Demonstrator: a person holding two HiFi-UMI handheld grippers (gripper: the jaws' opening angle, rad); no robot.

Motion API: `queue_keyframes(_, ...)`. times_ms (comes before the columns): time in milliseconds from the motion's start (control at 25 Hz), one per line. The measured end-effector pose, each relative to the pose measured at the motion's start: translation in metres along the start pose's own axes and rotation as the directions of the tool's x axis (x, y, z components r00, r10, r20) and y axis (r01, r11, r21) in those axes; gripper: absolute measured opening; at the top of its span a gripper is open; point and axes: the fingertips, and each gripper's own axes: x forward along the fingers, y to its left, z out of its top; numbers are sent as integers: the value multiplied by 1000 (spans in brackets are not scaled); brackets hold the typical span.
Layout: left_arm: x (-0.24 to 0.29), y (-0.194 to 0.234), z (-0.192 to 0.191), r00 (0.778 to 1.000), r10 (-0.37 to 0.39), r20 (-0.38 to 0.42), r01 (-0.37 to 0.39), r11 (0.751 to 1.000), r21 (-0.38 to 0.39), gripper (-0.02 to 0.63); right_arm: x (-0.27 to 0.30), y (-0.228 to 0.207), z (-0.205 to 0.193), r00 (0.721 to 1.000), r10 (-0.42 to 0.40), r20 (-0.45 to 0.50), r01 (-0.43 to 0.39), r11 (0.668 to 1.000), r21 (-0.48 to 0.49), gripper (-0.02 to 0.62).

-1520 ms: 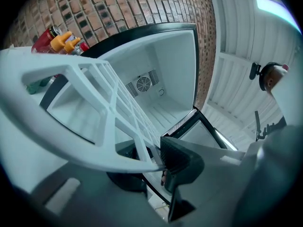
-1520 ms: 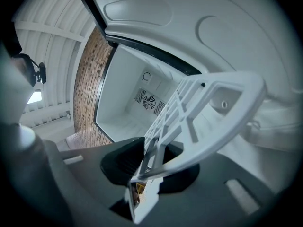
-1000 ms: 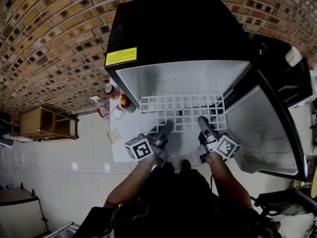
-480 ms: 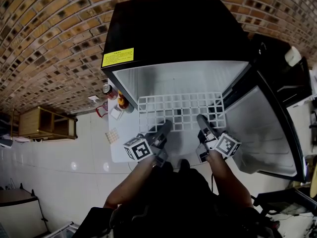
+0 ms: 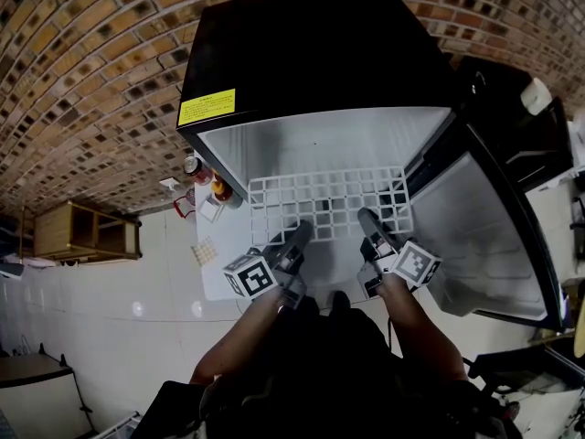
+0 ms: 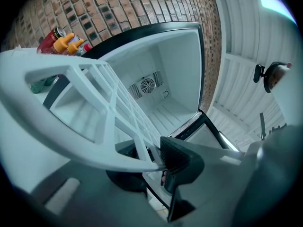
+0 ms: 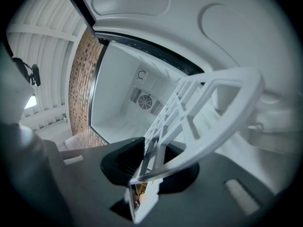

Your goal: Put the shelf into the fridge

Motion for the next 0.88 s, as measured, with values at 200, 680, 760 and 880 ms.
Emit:
queue_keyframes(200, 1, -2, 4, 1000, 8, 7, -8, 1000, 15, 80, 2, 1, 2, 1000, 16, -2, -16, 1000, 10, 89)
queue_keyframes(680, 6, -2, 11, 999, 32, -3, -32, 999, -3, 78, 4, -7, 7, 998, -59, -6, 60, 995, 81, 86)
queue_keyframes(760, 8, 0, 13, 999, 39, -2, -39, 999, 8, 78, 7, -7, 9, 998, -56, -4, 56, 996, 73, 86)
queue_keyframes(880, 10, 5, 11, 999, 36, -2, -36, 999, -1, 78, 6, -18, 8, 994, -109, -8, 109, 987, 116, 86)
